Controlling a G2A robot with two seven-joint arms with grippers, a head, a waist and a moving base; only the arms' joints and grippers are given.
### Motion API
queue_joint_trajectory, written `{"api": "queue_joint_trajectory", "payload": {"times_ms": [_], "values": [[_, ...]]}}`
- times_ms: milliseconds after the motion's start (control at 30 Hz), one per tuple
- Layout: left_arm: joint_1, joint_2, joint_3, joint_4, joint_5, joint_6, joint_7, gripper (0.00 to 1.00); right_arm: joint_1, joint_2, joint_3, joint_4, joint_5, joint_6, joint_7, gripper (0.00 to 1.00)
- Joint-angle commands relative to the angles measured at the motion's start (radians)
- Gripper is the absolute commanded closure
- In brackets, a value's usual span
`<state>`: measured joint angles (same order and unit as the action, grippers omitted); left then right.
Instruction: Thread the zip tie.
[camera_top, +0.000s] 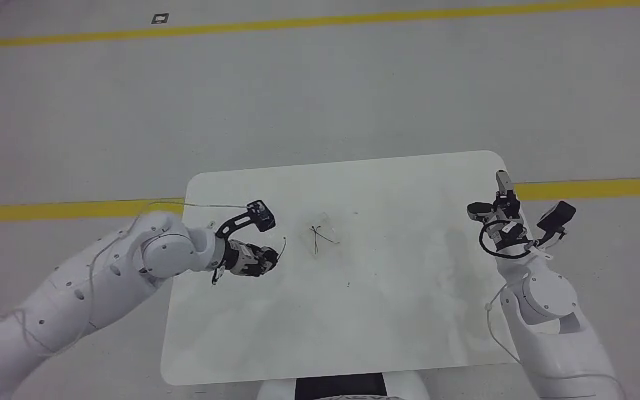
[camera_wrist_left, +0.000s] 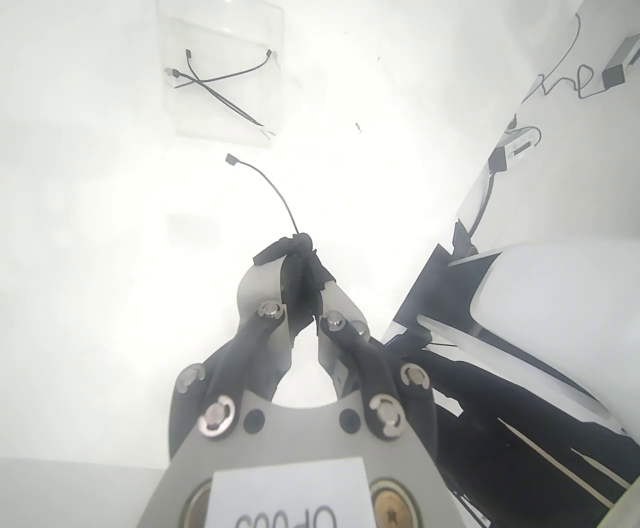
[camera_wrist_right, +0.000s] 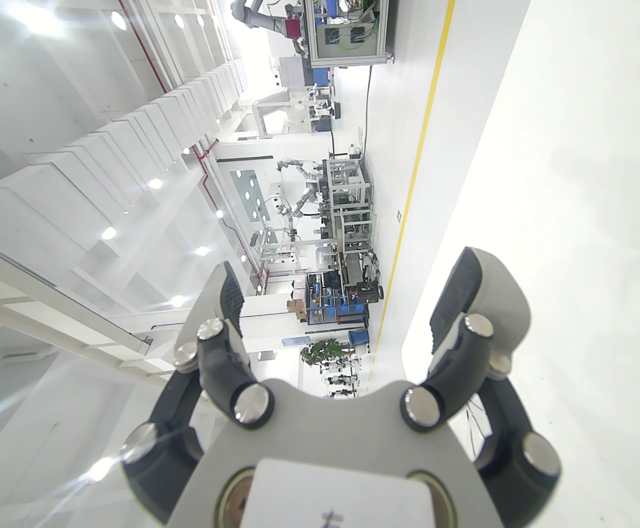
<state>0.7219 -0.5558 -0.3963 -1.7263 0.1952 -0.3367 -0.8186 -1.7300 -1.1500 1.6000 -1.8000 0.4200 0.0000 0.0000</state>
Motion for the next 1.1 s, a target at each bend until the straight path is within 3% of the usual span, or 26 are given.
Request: {"api": "queue_joint_trajectory", "payload": {"times_ms": [0, 167, 400, 667, 933, 1067], "values": [[0.006, -0.002, -0.003, 0.034, -0.023, -0.003, 0.013, 1.0, 0.0, 0.0, 0.0, 0.0, 0.0, 0.0, 0.0, 0.0], [0.018, 0.008, -0.014, 0.041, -0.096, -0.003, 0.031, 1.0, 0.0, 0.0, 0.0, 0.0, 0.0, 0.0, 0.0, 0.0], [0.053, 0.04, -0.044, 0.016, -0.173, -0.003, 0.092, 1.0, 0.0, 0.0, 0.0, 0.0, 0.0, 0.0, 0.0, 0.0], [0.098, 0.067, -0.061, -0.007, -0.162, -0.003, 0.143, 1.0, 0.0, 0.0, 0.0, 0.0, 0.0, 0.0, 0.0, 0.0], [0.098, 0.067, -0.061, -0.007, -0.162, -0.003, 0.143, 1.0, 0.0, 0.0, 0.0, 0.0, 0.0, 0.0, 0.0, 0.0], [0.098, 0.067, -0.061, -0.007, -0.162, -0.003, 0.143, 1.0, 0.015, 0.002, -0.029, -0.019, -0.078, 0.016, 0.066, 0.0]]}}
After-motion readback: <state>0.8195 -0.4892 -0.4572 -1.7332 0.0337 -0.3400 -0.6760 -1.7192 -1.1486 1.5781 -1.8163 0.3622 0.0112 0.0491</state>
